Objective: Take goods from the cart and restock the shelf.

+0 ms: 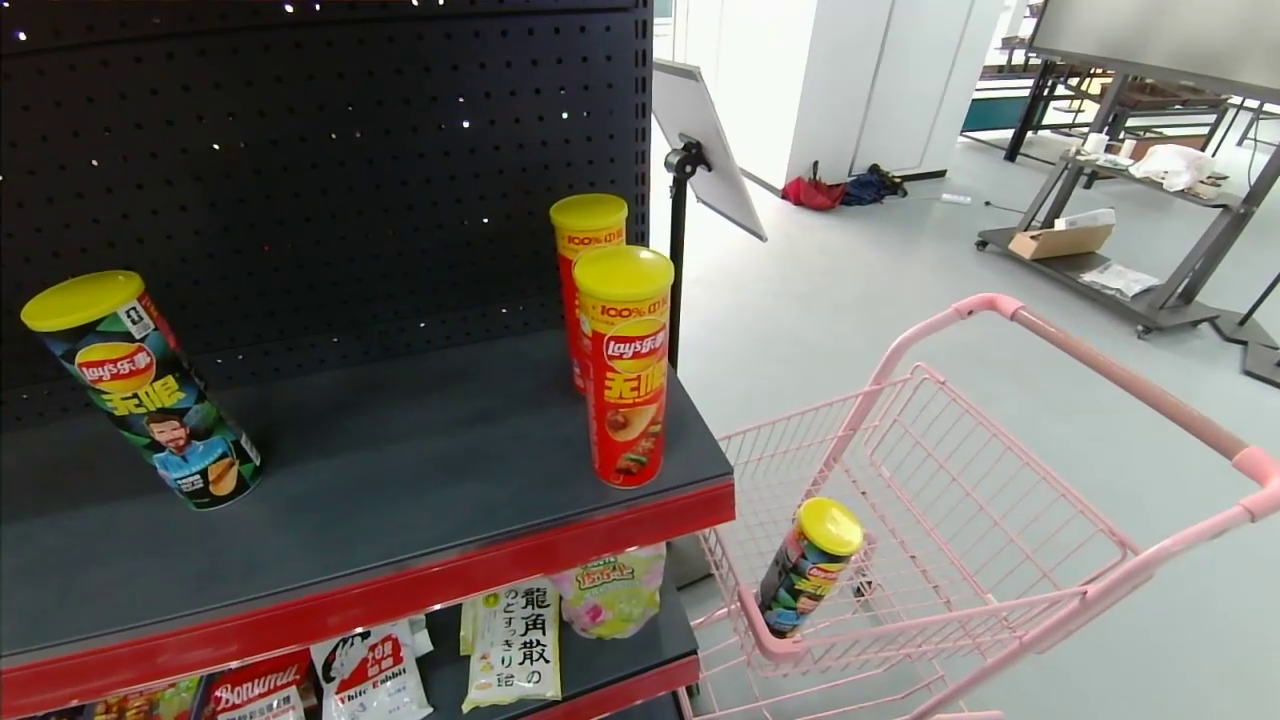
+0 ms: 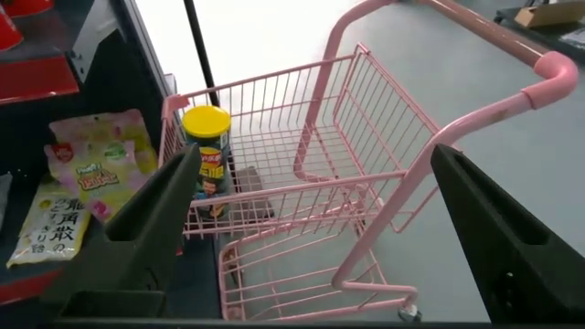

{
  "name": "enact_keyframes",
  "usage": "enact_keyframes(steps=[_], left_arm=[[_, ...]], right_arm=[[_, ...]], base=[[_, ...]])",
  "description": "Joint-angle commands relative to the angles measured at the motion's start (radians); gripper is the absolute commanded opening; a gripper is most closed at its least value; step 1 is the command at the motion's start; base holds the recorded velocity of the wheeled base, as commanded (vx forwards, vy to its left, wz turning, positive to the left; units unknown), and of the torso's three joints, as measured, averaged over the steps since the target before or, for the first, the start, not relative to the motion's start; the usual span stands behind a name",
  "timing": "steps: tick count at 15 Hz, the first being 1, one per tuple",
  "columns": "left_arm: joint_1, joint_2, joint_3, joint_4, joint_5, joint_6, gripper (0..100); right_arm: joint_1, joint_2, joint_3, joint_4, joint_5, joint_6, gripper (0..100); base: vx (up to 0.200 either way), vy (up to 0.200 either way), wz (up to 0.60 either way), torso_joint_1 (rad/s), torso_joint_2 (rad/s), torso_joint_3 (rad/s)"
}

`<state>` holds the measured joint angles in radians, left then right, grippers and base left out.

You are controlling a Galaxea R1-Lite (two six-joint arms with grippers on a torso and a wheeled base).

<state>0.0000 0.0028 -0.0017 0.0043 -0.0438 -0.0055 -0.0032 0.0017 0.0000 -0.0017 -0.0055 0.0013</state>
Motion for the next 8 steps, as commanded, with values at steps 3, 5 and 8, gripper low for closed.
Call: enact_keyframes(steps=[3, 5, 8], left_arm=[[0.000, 0.000, 0.000, 0.000, -0.001, -0.001, 100], [0.000, 0.000, 0.000, 0.000, -0.001, -0.001, 100], [0.000, 0.000, 0.000, 0.000, 0.001, -0.001, 100]], right_arm=[[0.000, 0.000, 0.000, 0.000, -0.001, 0.000, 100], [0.000, 0.000, 0.000, 0.000, -0.001, 0.002, 100], [0.000, 0.000, 0.000, 0.000, -0.001, 0.002, 100]], base=[[0.000, 0.000, 0.00, -0.126, 0.32, 0.185], [0.000, 0.000, 0.00, -0.139, 0.36, 0.215], [0.000, 0.000, 0.00, -0.147, 0.37, 0.217]])
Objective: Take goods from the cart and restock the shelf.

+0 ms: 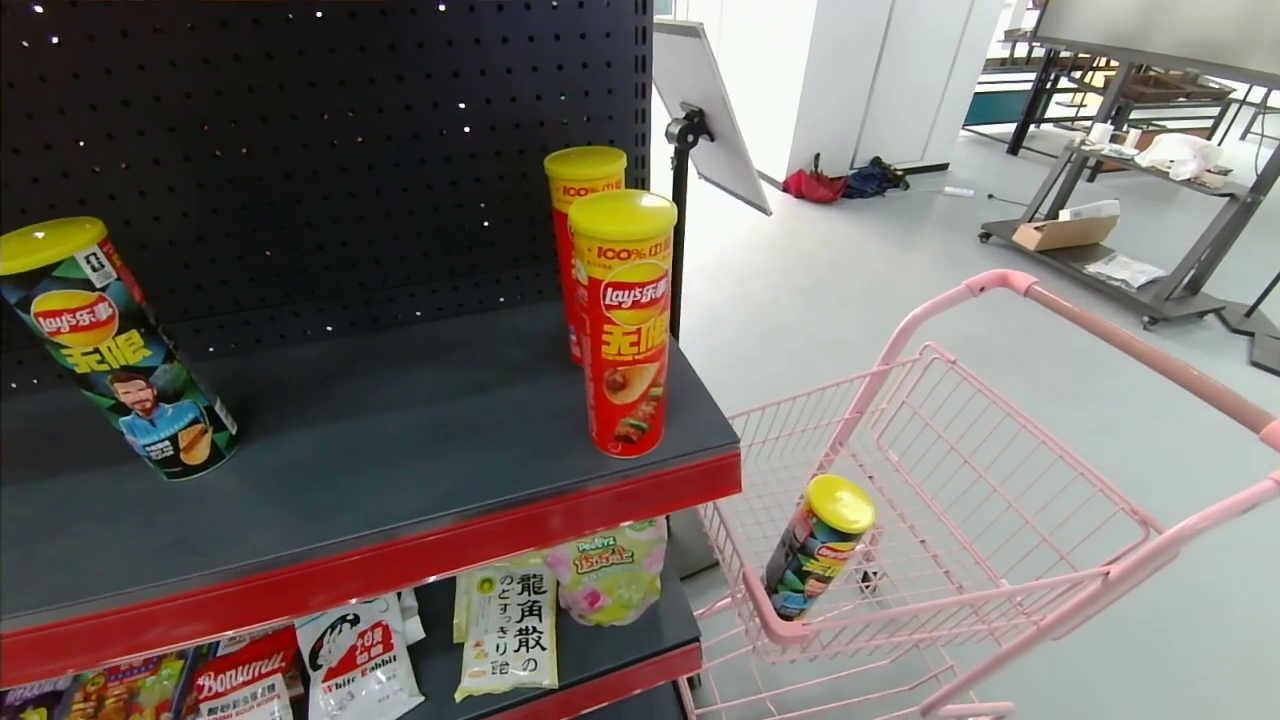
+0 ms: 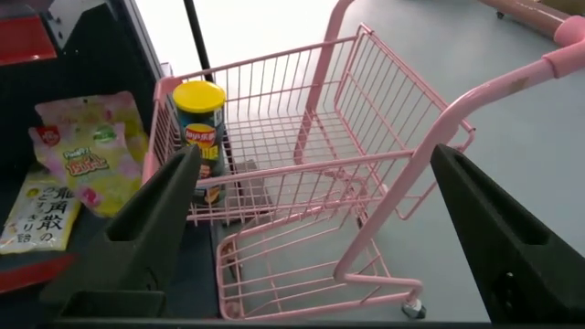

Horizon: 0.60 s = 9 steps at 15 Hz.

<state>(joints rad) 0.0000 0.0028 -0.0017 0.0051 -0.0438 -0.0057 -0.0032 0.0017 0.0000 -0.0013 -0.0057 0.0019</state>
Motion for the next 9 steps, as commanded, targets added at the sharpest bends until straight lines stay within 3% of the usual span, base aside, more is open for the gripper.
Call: enact_keyframes(steps=[1, 9], left_arm=[[0.000, 0.000, 0.000, -0.001, -0.001, 0.000, 100], [0.000, 0.000, 0.000, -0.001, 0.001, 0.000, 100]], right_arm=[[0.000, 0.000, 0.000, 0.000, -0.002, 0.001, 100], [0.000, 0.000, 0.000, 0.000, 0.000, 0.001, 100]], base=[[0.000, 0.000, 0.00, -0.139, 0.39, 0.246], [0.000, 0.000, 0.00, -0.176, 0.50, 0.322]])
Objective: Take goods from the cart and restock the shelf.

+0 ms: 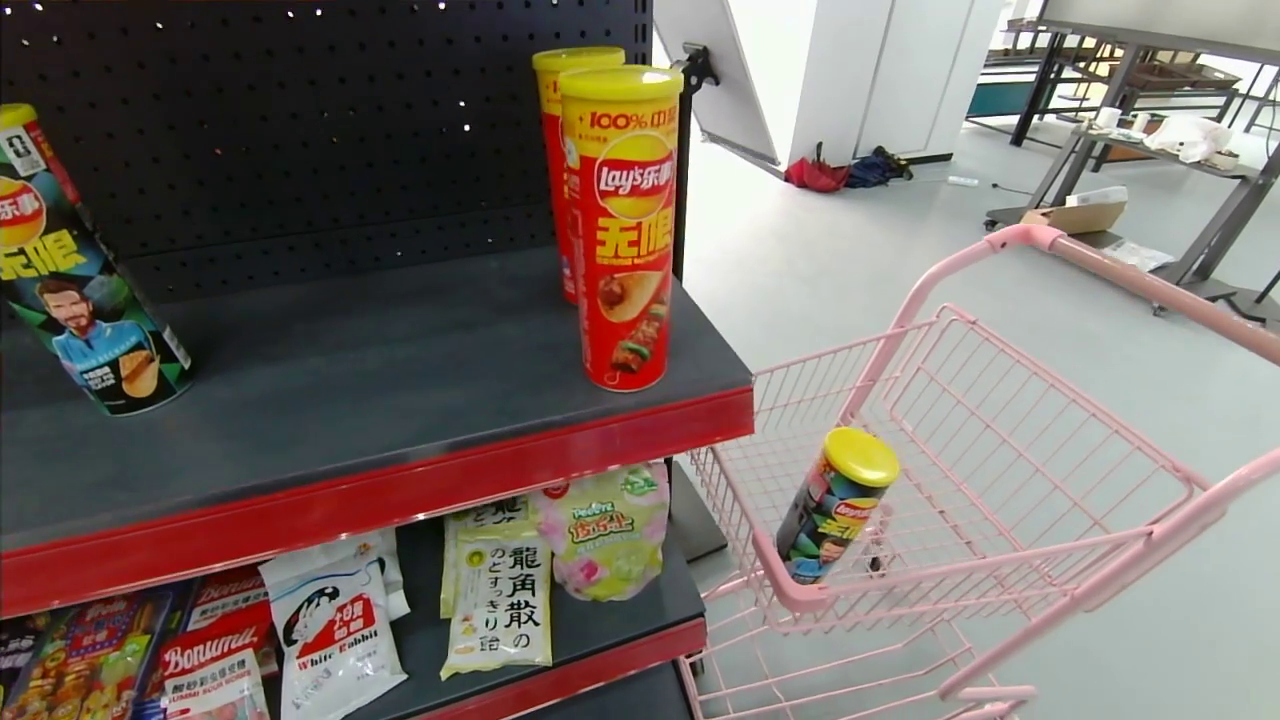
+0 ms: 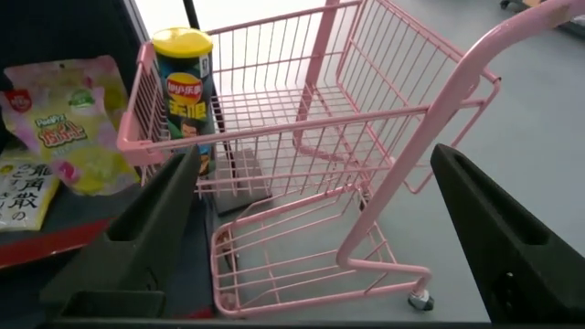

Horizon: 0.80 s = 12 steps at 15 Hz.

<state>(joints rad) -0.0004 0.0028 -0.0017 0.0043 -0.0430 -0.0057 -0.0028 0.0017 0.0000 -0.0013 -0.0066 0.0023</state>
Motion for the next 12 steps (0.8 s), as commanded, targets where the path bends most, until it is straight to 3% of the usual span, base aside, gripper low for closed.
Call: enact_keyframes(steps=[1, 5, 8, 9, 11, 12], left_arm=[[0.000, 0.000, 0.000, 0.000, -0.002, 0.000, 100], [0.000, 0.000, 0.000, 0.000, 0.000, 0.000, 100], [0.000, 0.000, 0.000, 0.000, 0.000, 0.000, 100], [0.000, 0.000, 0.000, 0.000, 0.000, 0.000, 100], [0.000, 0.000, 0.000, 0.000, -0.002, 0.000, 100], [0.000, 0.000, 0.000, 0.000, -0.002, 0.000, 100]], right_arm=[[0.000, 0.000, 0.000, 0.000, 0.000, -0.001, 100], [0.000, 0.000, 0.000, 0.000, 0.000, -0.002, 100], [0.000, -0.002, -0.003, 0.004, -0.001, -0.008, 100], [0.010, 0.046, -0.084, 0.000, 0.023, -0.001, 100], [0.035, 0.511, -0.518, -0.016, 0.034, 0.203, 100], [0.064, 0.675, -0.637, -0.014, 0.074, 0.200, 100]], base=[[0.000, 0.000, 0.00, -0.168, 0.52, 0.369], [0.000, 0.000, 0.00, -0.149, 0.52, 0.369], [0.000, 0.000, 0.00, -0.046, 0.20, 0.146], [0.000, 0.000, 0.00, -0.007, 0.06, 0.041], [0.000, 0.000, 0.00, 0.000, 0.00, 0.000], [0.000, 0.000, 0.00, 0.000, 0.00, 0.000]])
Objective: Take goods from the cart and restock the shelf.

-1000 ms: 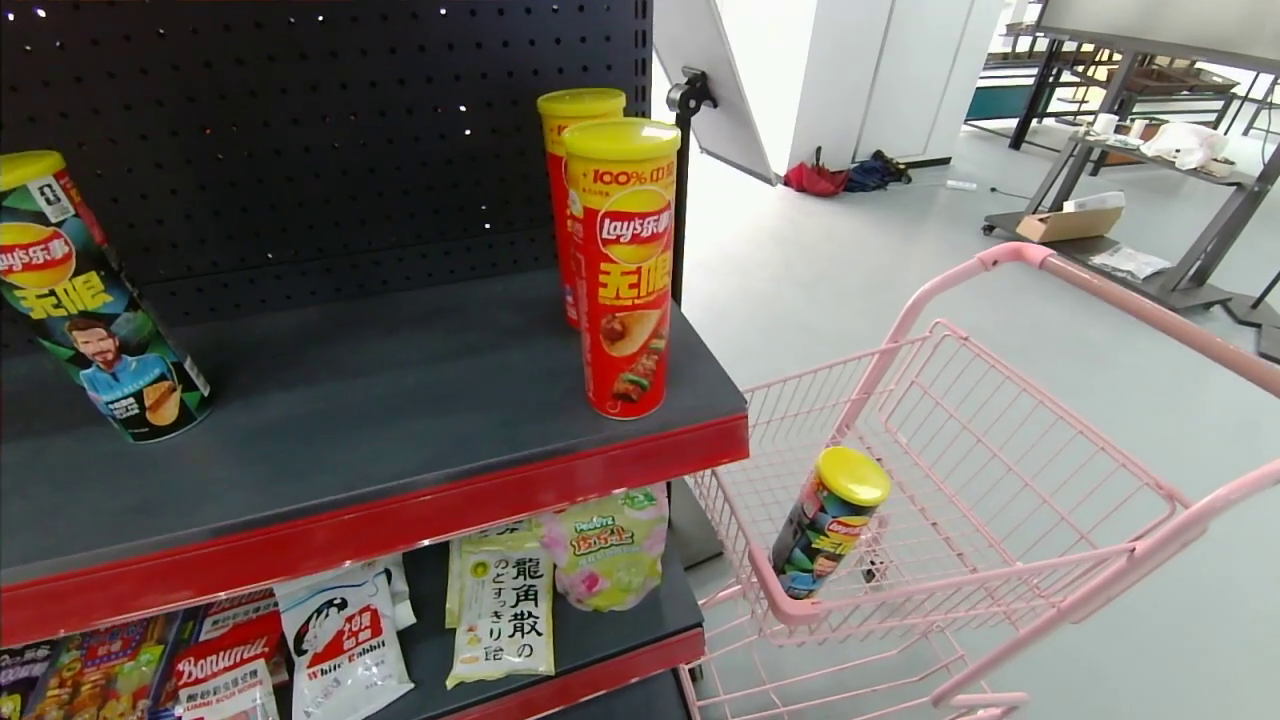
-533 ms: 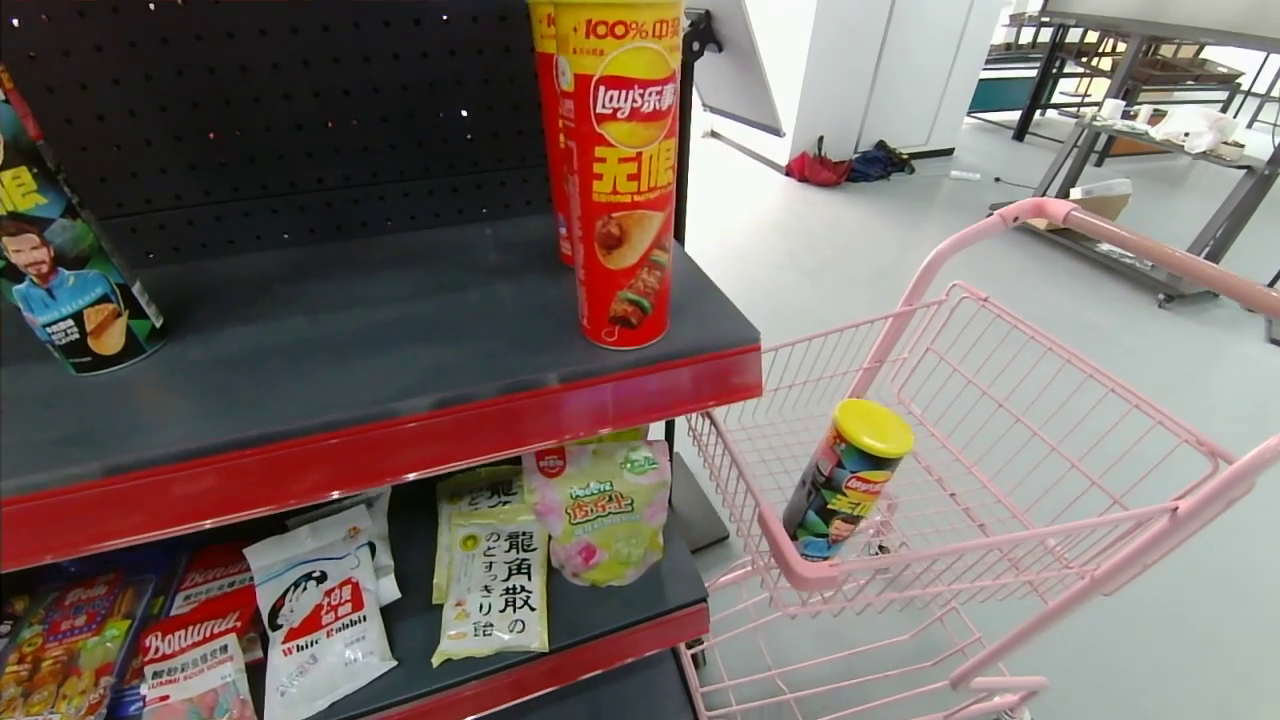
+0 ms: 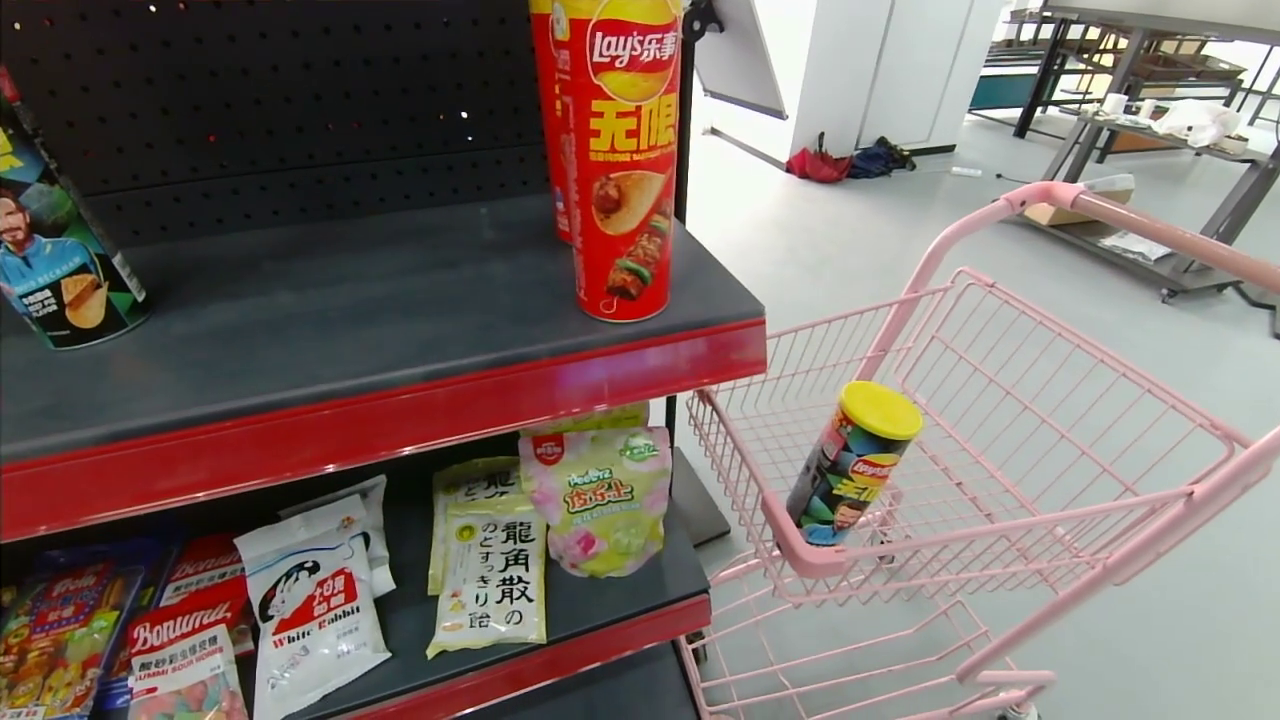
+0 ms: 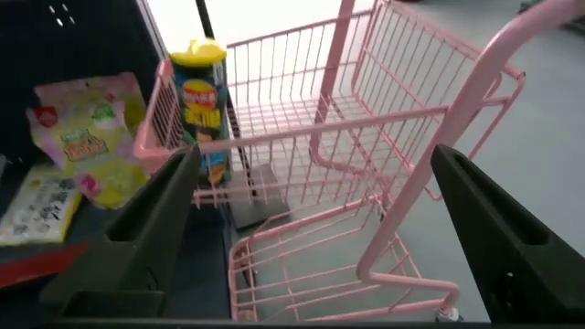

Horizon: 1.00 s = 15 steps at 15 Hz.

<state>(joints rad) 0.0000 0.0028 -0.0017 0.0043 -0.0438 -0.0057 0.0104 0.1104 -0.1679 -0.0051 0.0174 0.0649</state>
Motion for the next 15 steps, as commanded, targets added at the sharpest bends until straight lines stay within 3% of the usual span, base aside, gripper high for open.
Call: enact_keyframes(steps=[1, 2, 3, 5, 7, 15], left_arm=[[0.000, 0.000, 0.000, 0.000, -0.001, 0.000, 100], [0.000, 0.000, 0.000, 0.000, 0.001, 0.000, 100], [0.000, 0.000, 0.000, 0.000, -0.001, 0.000, 100], [0.000, 0.000, 0.000, 0.000, 0.001, 0.000, 100], [0.000, 0.000, 0.000, 0.000, -0.001, 0.000, 100], [0.000, 0.000, 0.000, 0.000, -0.001, 0.001, 100]], right_arm=[[0.080, 0.624, -0.450, -0.018, 0.073, 0.098, 100], [0.200, 0.739, -0.344, -0.108, 0.078, 0.033, 100], [0.249, 0.873, -0.274, -0.276, 0.078, 0.042, 100], [0.276, 1.213, -0.144, -0.728, 0.082, 0.049, 100], [0.278, 1.470, -0.110, -0.974, 0.081, 0.049, 100], [0.284, 1.628, -0.153, -1.013, 0.111, 0.082, 100]], base=[[0.000, 0.000, 0.00, 0.000, 0.00, 0.000], [0.000, 0.000, 0.00, 0.000, 0.00, 0.000], [0.000, 0.000, 0.00, 0.000, 0.00, 0.000], [0.000, 0.000, 0.00, 0.000, 0.00, 0.000], [0.000, 0.000, 0.00, 0.000, 0.00, 0.000], [0.000, 0.000, 0.00, 0.000, 0.00, 0.000]])
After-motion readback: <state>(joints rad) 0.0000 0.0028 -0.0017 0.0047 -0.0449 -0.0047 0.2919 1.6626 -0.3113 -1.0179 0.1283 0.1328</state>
